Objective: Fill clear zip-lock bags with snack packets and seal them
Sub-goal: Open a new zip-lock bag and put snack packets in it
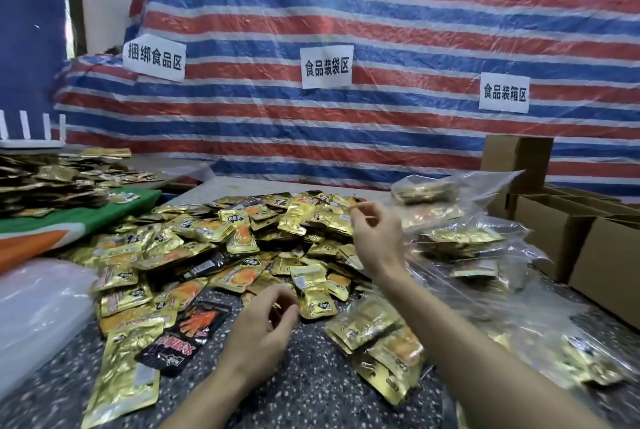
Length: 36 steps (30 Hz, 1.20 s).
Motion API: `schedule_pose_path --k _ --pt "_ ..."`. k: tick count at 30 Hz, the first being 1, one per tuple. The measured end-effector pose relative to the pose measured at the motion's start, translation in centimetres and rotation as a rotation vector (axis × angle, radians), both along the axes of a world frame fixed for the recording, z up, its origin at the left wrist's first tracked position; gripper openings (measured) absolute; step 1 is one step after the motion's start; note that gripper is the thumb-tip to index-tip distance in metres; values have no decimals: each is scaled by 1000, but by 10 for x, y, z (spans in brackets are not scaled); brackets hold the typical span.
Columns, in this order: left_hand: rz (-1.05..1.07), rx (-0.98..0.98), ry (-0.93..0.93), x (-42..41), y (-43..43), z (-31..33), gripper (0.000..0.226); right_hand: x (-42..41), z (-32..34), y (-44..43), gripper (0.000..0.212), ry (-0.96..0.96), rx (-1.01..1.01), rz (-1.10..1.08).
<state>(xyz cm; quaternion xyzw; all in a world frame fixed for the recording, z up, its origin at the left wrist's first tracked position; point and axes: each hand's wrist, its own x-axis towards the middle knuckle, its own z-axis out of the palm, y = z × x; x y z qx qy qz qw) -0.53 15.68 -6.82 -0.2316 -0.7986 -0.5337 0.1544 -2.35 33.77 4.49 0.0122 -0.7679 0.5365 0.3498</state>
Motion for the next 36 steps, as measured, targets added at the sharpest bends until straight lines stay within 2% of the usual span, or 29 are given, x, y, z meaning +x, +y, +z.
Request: schedule_pose_path --k 5,9,15,18,21,23,25,28,30,32,34,36 --pt "78 52 68 -1 -3 1 17 25 -73 -48 21 -34 130 198" --pt "96 63 96 -1 -7 2 12 29 -93 -50 5 -31 287 267" --pt "180 77 151 6 -16 14 4 39 -92 -41 7 -12 139 371" --pt "254 -39 224 7 -35 30 5 40 -90 -36 9 -6 79 372" --pt "499 -278 238 1 -77 43 11 39 -90 -35 9 -21 66 382" --pt "761 -520 119 -4 -118 46 17 39 -90 -36 10 -31 66 388" --pt "973 -791 -138 -7 -161 45 22 39 -90 -37 9 -38 63 403" --pt "1080 -963 -514 -3 -210 36 31 39 -89 -38 8 -37 64 410" --pt "1074 -980 -528 0 -224 29 24 39 -89 -38 7 -42 73 418" --pt "1111 -967 -406 1 -230 30 8 40 -88 -38 7 -48 82 423" --pt "1131 -915 -343 2 -234 40 23 40 -88 -38 8 -54 75 421" --pt "1121 -823 -402 -1 -239 50 38 40 -87 -37 8 -56 65 423"
